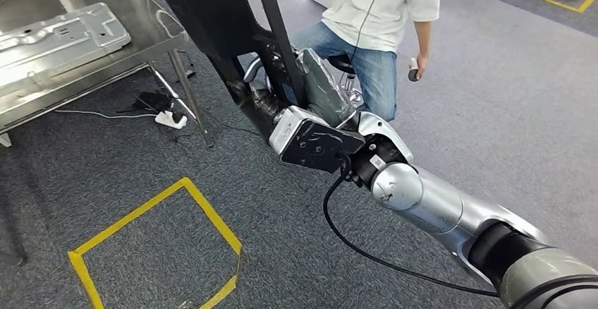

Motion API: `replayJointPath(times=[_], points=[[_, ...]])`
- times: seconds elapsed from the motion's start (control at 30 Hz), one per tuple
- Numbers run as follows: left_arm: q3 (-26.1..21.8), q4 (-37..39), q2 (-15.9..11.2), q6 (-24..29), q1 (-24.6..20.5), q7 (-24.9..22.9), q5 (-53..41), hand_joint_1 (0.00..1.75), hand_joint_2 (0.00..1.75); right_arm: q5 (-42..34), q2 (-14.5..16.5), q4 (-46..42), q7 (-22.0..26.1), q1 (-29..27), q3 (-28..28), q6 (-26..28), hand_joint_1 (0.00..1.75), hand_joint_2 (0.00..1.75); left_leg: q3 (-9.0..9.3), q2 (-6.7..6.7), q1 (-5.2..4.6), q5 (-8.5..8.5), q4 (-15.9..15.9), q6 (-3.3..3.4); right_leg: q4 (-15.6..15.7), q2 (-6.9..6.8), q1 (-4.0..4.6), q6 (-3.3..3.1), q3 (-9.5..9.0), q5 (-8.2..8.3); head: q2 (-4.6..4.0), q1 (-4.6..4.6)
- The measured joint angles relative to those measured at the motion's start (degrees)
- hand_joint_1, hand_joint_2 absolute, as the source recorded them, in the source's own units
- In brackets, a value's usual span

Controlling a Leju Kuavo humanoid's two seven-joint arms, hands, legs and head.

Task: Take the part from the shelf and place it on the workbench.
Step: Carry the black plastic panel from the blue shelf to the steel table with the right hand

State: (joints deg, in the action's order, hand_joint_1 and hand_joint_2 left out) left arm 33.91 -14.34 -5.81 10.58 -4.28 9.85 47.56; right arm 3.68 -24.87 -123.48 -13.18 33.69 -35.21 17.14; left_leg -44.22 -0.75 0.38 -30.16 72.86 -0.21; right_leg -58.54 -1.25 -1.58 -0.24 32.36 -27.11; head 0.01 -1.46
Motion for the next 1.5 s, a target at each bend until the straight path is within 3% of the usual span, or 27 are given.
replayJointPath(times=[0.03,0.07,0.13,0.2,0.23,0.3,0.33,0.4,0.47,0.53,0.57,0.6,0.63,0.7,0.8,0.83,0.9,0.97,1.03,1.07,1.1,1.17,1.23,1.37,1.4,1.5], points=[[0.0,0.0,0.0,0.0,0.0,0.0,0.0,0.0,1.75,-0.3,0.0,0.0,0.0,-0.1,0.0,0.0,1.75,1.75,-0.85,0.27,0.16,0.02,1.4,-0.17,-0.1,-0.73,0.0,0.01,-0.1,-0.19,0.0,-0.01],[0.0,0.0,0.0,0.1,0.1,-0.1,0.1,0.0,1.75,-0.7,0.0,0.0,0.0,-0.2,0.1,0.1,1.75,1.75,-0.64,0.49,0.3,0.99,0.7,-0.28,-0.1,-1.49,-0.02,0.1,-0.25,-0.42,0.0,0.0],[0.0,0.0,0.0,0.3,0.2,-0.1,0.2,0.0,1.75,-1.3,0.0,0.0,0.0,-0.3,0.2,0.2,1.75,1.75,2.88,2.06,0.32,4.39,-6.2,-0.19,-0.3,-2.83,0.0,0.47,-0.73,-0.99,-0.01,0.0],[0.0,0.0,-0.1,0.4,0.0,-0.1,0.2,0.0,1.75,-1.5,-0.1,0.0,0.0,-0.3,0.6,0.3,1.75,1.75,5.97,3.98,-0.18,6.01,-12.0,0.45,-0.4,-3.97,0.37,1.08,-1.13,-1.57,-0.01,-0.06],[0.0,0.0,-0.2,0.4,0.0,-0.1,0.2,0.0,1.75,-1.6,-0.2,0.0,0.0,-0.3,0.8,0.3,1.75,1.75,6.37,4.31,-0.42,5.88,-12.9,0.82,-0.3,-4.5,0.64,1.4,-1.31,-1.76,-0.01,-0.12],[0.2,0.0,-0.2,0.5,0.0,0.0,0.2,0.0,1.75,-1.6,-0.3,0.0,0.0,-0.3,1.2,0.4,1.75,1.75,6.41,3.04,-0.52,5.82,-13.1,1.56,0.1,-5.58,0.87,1.99,-1.79,-1.99,0.0,-0.2],[0.3,0.0,-0.3,0.5,0.1,0.0,0.2,0.0,1.75,-1.7,-0.3,0.0,0.0,-0.3,1.4,0.4,1.75,1.75,6.55,2.36,-0.38,5.87,-13.4,1.86,0.0,-5.31,0.81,2.32,-1.98,-2.32,0.0,-0.24],[0.5,0.0,-0.3,0.6,0.1,0.2,0.4,0.0,1.75,-1.7,-0.6,0.0,-0.1,-0.2,1.8,0.4,1.75,1.75,6.93,1.14,-0.02,5.99,-13.8,2.56,-2.8,-2.67,0.54,2.72,-0.89,-4.22,0.0,-0.33],[0.6,0.0,-0.3,0.6,0.0,0.5,0.5,0.0,1.75,-2.0,-1.0,0.0,-0.3,-0.3,2.4,0.4,1.75,1.75,7.04,-0.17,0.04,5.95,-13.9,3.05,-10.0,0.35,0.49,2.75,2.96,-7.41,0.01,-0.43],[0.8,0.0,-0.3,0.6,-0.1,0.6,0.7,0.0,1.75,-2.3,-1.4,0.2,-0.7,-0.4,2.7,0.4,1.75,1.75,7.08,-1.78,-0.04,5.87,-13.9,3.19,-15.8,1.14,0.53,2.76,6.68,-8.61,0.01,-0.49],[0.9,0.0,-0.3,0.5,-0.1,0.7,0.7,0.0,1.75,-2.4,-1.5,0.3,-1.1,-0.4,2.8,0.4,1.75,1.75,7.15,-2.49,-0.07,5.83,-13.9,3.21,-15.7,1.24,0.52,2.74,7.2,-7.54,0.01,-0.49],[0.9,0.0,-0.3,0.5,-0.1,0.8,0.8,0.0,1.75,-2.4,-1.7,0.4,-1.7,-0.5,3.0,0.6,1.75,1.75,7.24,-3.18,-0.07,5.77,-13.8,3.21,-13.4,1.35,0.47,2.68,6.64,-5.46,0.01,-0.49],[0.9,0.0,-0.3,0.6,-0.1,0.9,0.9,0.0,1.75,-2.3,-1.9,0.5,-2.5,-0.5,3.2,0.7,1.75,1.75,7.33,-3.78,-0.07,5.68,-13.7,3.15,-9.5,1.62,0.42,2.56,5.29,-2.99,0.02,-0.5],[1.0,0.0,-0.3,0.6,0.0,1.1,1.2,0.0,1.75,-1.3,-2.4,0.7,-4.9,-0.3,3.8,1.4,1.75,1.75,7.24,-4.83,-0.19,5.47,-13.3,2.83,-3.0,2.55,0.4,2.25,2.79,-0.09,0.01,-0.49],[1.0,0.0,-0.3,0.7,0.3,1.5,1.7,0.0,1.75,2.3,-3.5,1.5,-9.7,0.2,4.5,2.0,1.75,1.75,6.83,-5.69,-0.25,5.57,-13.3,1.94,-1.0,2.97,0.46,1.63,1.95,0.18,0.01,-0.47],[1.0,0.0,-0.3,0.6,0.4,1.7,1.8,0.0,1.75,4.3,-3.8,1.8,-11.6,0.5,4.7,1.8,1.75,1.75,6.74,-5.31,-0.28,5.48,-13.2,1.65,-0.8,2.77,0.33,1.35,1.77,0.31,0.01,-0.48],[1.0,0.0,-0.2,0.5,0.4,2.3,2.0,0.0,1.75,8.4,-4.6,2.4,-14.8,1.2,4.9,1.0,1.75,1.75,5.62,-3.09,-0.41,3.96,-10.8,1.05,-0.4,2.32,-0.01,0.73,1.43,0.53,0.01,-0.36],[1.0,0.0,-0.2,0.3,0.1,2.6,2.1,0.0,1.75,11.5,-5.4,2.8,-16.9,1.8,5.1,-0.1,1.75,1.75,2.47,-0.63,-0.24,0.81,-4.3,0.58,-0.3,1.83,0.02,0.36,1.21,0.45,0.0,-0.24],[1.0,0.0,-0.2,-0.2,0.0,3.1,2.4,0.0,1.75,15.8,-6.2,3.2,-20.0,2.4,5.1,-2.6,1.75,1.75,-0.62,0.05,0.03,-0.98,1.6,0.29,-0.4,1.33,0.04,0.21,1.12,0.27,0.0,-0.25],[1.0,0.0,-0.2,-0.4,0.0,3.4,2.5,0.0,1.75,19.1,-6.7,3.5,-21.9,2.6,5.1,-4.6,1.75,1.75,-0.92,0.16,0.13,-0.47,2.1,0.22,-0.4,1.11,0.03,0.23,1.02,0.16,0.0,-0.25],[1.0,0.0,-0.2,-0.5,0.0,3.7,2.6,0.0,1.75,22.6,-7.3,3.8,-23.6,2.8,5.2,-7.0,1.75,1.75,-0.12,0.26,0.22,0.93,0.3,0.21,-0.5,0.92,0.02,0.31,0.87,0.03,-0.01,-0.25],[1.0,0.0,-0.2,-0.5,0.0,4.3,2.7,0.0,1.75,29.2,-8.7,4.6,-25.7,3.0,5.5,-12.3,1.75,1.75,3.75,0.6,0.28,4.3,-7.0,0.38,-0.5,0.58,0.05,0.7,0.46,-0.35,-0.01,-0.25],[1.0,0.0,-0.3,-0.4,-0.1,4.6,2.8,0.0,1.75,33.2,-9.7,5.3,-26.2,3.1,5.9,-16.0,1.75,1.75,6.49,0.83,0.0,5.5,-12.3,0.77,-0.5,0.35,0.27,1.27,0.37,-0.65,0.0,-0.29],[1.1,0.0,-0.3,-0.2,-0.1,4.7,2.9,0.0,1.75,36.0,-10.9,6.5,-26.3,3.1,6.2,-18.5,1.75,1.75,7.04,0.48,-0.17,5.44,-13.6,1.91,-0.3,0.11,0.19,2.49,0.33,-0.98,0.01,-0.38],[1.2,0.0,-0.3,-0.2,-0.1,4.8,2.9,0.0,1.75,36.4,-11.2,6.7,-26.3,3.1,6.4,-18.8,1.75,1.75,7.31,0.41,-0.09,5.52,-14.0,2.23,-1.3,0.25,0.15,2.69,0.76,-1.73,0.01,-0.41],[1.5,0.0,-0.3,-0.2,-0.3,5.0,2.7,0.0,1.75,37.7,-11.7,7.3,-26.3,3.0,6.7,-19.7,1.75,1.75,7.78,0.22,-0.09,5.45,-14.4,2.88,-10.3,0.91,0.37,2.89,5.29,-5.69,0.01,-0.46]])
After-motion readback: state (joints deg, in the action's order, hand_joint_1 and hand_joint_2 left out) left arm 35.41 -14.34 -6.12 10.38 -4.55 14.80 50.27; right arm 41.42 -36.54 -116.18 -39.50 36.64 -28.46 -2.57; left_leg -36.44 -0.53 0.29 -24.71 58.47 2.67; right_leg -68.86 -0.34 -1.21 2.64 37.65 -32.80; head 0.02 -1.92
